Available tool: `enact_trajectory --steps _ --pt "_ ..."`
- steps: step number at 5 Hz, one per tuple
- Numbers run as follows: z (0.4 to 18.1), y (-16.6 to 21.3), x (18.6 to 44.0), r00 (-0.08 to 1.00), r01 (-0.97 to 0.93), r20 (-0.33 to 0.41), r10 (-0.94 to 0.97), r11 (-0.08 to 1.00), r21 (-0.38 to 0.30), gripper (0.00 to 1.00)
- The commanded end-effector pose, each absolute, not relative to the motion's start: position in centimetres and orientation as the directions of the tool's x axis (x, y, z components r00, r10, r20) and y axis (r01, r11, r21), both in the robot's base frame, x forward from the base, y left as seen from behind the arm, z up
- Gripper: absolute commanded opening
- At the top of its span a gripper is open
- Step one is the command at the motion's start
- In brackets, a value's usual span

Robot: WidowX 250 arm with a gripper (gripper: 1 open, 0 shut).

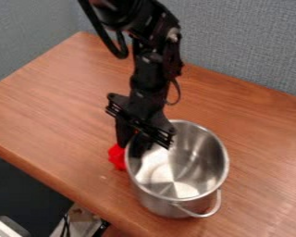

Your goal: Put the red object in the metal pot

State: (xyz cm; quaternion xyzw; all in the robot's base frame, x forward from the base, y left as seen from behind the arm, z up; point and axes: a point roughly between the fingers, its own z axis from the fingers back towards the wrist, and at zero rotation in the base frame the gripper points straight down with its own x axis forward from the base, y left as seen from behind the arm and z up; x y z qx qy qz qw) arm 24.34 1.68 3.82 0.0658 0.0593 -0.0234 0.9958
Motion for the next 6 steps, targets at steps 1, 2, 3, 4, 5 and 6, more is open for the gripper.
enact_trajectory --steps 1,2,3,4,5,6 --pt "7.7 2.9 25.9 0.994 0.104 -0.035 -0.101 0.99 0.099 0.0" --pt "11.0 5.0 26.9 0.989 0.147 0.002 -0.148 0.987 0.064 0.0" --pt "13.3 6.9 28.1 0.978 0.206 0.034 -0.207 0.978 0.035 0.0" --pt "12.6 5.9 28.1 0.962 0.259 0.08 -0.261 0.965 0.033 0.0" --pt "11.4 3.9 27.7 0.939 0.321 0.121 -0.322 0.947 0.023 0.0" --pt "10.5 2.2 27.6 0.898 0.418 0.122 -0.422 0.906 0.059 0.0"
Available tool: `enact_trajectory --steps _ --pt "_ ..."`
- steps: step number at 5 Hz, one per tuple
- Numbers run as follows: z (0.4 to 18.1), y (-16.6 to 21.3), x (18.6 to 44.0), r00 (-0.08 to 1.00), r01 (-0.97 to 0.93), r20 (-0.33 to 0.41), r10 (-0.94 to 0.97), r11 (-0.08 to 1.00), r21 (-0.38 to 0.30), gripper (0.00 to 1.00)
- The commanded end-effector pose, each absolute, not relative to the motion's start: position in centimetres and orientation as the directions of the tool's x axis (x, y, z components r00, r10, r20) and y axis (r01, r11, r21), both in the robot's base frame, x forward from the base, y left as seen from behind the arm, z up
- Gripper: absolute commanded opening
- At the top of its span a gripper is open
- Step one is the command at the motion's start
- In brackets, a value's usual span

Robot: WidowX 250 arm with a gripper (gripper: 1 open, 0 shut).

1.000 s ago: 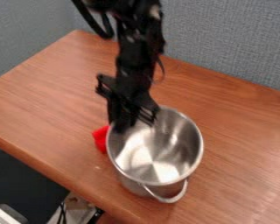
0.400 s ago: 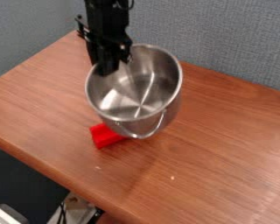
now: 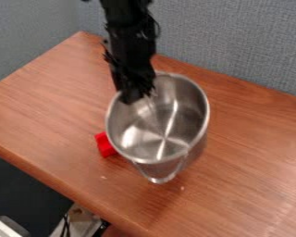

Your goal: Put the red object in the metal pot

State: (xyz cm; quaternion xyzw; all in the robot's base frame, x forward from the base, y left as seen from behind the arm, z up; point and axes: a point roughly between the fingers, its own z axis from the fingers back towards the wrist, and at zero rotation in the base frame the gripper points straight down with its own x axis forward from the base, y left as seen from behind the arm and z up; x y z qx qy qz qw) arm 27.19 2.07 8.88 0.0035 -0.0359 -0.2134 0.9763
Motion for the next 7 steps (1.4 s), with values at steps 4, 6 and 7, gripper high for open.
enact_trajectory --steps 4,6,7 --pt "7.3 -0.6 29.6 0.816 0.559 0.123 -0.565 0.825 0.081 0.0" --pt "6.9 -1.4 30.7 0.846 0.494 0.142 -0.515 0.855 0.158 0.0" --pt "7.8 -1.9 30.4 0.834 0.488 0.198 -0.515 0.856 0.169 0.0"
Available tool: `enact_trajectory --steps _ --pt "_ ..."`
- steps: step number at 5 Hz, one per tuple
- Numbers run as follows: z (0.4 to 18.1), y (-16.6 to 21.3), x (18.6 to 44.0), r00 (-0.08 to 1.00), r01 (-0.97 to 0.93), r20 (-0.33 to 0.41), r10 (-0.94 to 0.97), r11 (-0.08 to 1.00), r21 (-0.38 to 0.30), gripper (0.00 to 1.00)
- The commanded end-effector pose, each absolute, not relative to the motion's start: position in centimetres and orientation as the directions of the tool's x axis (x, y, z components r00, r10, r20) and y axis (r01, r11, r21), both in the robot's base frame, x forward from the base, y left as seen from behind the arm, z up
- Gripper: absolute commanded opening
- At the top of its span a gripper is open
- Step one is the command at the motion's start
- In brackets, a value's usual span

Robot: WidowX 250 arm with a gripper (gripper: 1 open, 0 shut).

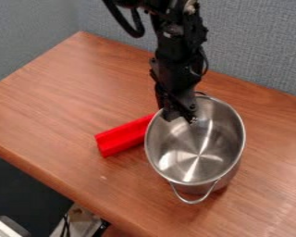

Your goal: Put the red object in the metal pot

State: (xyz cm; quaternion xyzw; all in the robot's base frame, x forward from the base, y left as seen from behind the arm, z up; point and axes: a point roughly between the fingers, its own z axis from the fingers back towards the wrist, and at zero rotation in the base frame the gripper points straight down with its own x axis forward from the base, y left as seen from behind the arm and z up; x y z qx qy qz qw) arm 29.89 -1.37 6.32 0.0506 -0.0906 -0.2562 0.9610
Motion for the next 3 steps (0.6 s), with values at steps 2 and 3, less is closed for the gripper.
enact_trajectory --steps 2,3 --pt "8.2 -4.3 29.4 0.819 0.468 0.289 -0.495 0.869 0.162 0.0" --pt "7.3 -5.6 29.1 0.826 0.447 0.319 -0.464 0.885 0.13 1.0"
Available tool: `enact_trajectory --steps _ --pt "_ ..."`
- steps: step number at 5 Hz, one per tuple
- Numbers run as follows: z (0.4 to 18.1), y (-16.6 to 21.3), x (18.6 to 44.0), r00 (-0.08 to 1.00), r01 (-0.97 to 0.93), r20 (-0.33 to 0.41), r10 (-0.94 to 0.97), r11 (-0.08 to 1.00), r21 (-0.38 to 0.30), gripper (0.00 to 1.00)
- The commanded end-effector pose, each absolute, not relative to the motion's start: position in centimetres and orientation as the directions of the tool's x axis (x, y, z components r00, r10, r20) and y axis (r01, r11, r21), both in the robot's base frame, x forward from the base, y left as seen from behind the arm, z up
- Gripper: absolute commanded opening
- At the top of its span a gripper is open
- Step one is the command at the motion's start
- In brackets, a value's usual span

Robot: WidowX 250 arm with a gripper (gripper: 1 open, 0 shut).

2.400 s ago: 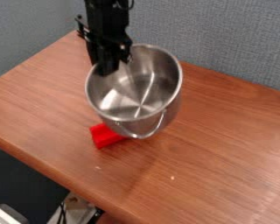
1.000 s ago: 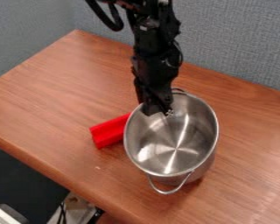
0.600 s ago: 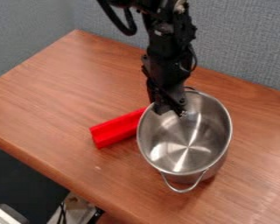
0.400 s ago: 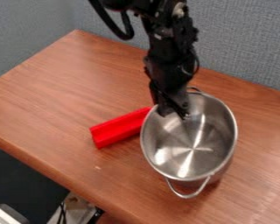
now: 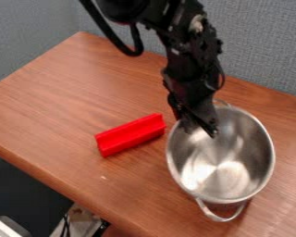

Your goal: Put the red object in the metal pot

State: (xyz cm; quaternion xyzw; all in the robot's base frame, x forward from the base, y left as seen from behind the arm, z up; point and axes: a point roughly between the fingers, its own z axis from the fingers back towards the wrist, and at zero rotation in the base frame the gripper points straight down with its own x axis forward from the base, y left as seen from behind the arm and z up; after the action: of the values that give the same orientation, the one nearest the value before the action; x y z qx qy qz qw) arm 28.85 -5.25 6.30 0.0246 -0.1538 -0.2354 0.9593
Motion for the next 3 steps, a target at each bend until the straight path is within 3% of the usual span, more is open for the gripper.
enact_trajectory --steps 1,3 --pt "7.5 -3.9 29.1 0.834 0.43 0.313 -0.454 0.891 0.144 0.0" --pt "5.5 -1.9 29.0 0.836 0.444 0.278 -0.474 0.881 0.165 0.0"
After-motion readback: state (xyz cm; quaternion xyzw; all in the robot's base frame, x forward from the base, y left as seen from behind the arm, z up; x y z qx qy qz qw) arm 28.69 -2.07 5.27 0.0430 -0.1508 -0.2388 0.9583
